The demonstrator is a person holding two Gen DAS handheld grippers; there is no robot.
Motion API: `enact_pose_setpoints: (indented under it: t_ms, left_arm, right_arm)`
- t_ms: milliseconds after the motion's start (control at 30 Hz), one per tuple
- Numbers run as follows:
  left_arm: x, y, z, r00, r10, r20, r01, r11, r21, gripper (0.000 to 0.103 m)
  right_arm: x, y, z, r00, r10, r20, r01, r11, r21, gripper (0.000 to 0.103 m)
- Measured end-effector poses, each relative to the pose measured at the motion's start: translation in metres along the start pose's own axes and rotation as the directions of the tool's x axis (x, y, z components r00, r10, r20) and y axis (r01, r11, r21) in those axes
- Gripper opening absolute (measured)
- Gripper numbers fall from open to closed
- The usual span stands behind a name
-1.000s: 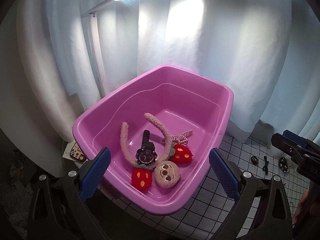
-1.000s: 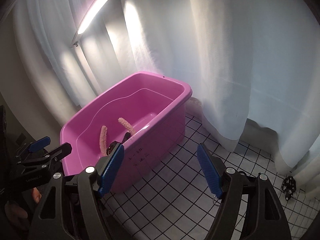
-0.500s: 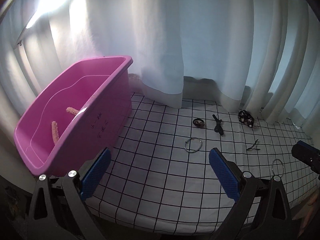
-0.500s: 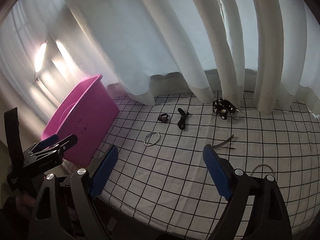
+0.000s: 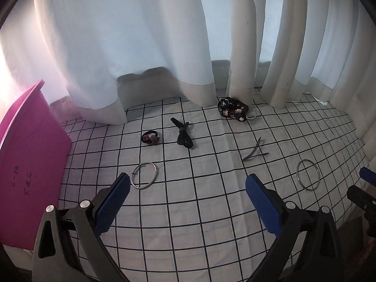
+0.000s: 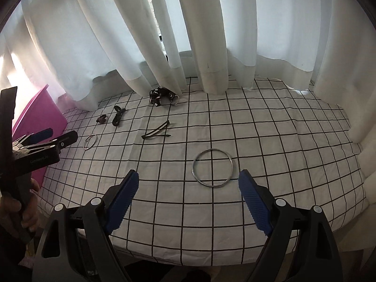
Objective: Organize jewelry
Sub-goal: 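Grasp the brown hair pin with the left gripper while the right grasps the silver bangle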
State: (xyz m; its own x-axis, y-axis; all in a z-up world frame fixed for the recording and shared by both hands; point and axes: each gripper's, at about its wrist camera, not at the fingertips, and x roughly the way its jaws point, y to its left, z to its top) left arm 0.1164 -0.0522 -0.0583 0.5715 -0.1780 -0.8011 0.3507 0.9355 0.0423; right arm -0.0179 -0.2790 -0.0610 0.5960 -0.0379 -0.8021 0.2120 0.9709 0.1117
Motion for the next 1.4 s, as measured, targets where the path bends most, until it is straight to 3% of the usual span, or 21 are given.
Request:
enact_pose_setpoints:
  t_ms: [167,233,400,800,1400]
  left_arm:
    - [0.040,-0.007,0.014,0.999,-0.049,0.022,0.047,0.996,0.075,0.097]
    - [0.057,-0.016,0.016,0.995,-0.100,0.000,0.100,0.987,0.127,0.097]
    - [0.074,-0.044,0.016,0.990,-0.138,0.019,0.130,0.964,0.232,0.097]
    - [0.102,-0.086,0.019,0.970,-0.242,0.018,0.222,0.914,0.339,0.097]
    - [0.142,-0.091,0.014,0.969,-0.239,-0.070,0.248,0.922,0.296,0.097]
  right_arm:
    - [0.031,0.001,-0.015,0.998,-0.054,-0.036,0.057,0.993,0.105,0.083]
    - [0.040,-0.001,-0.021,0.996,-0.083,-0.043,0.089,0.985,0.145,0.083]
    - [0.054,-0.010,-0.032,0.981,-0.182,-0.070,0.193,0.957,0.217,0.083]
    - [0.086,-0.029,-0.042,0.987,-0.158,-0.032,0.159,0.926,0.343,0.083]
    - [0.114,-0.005,-0.024,0.956,-0.293,0.004,0.287,0.939,0.192,0.086]
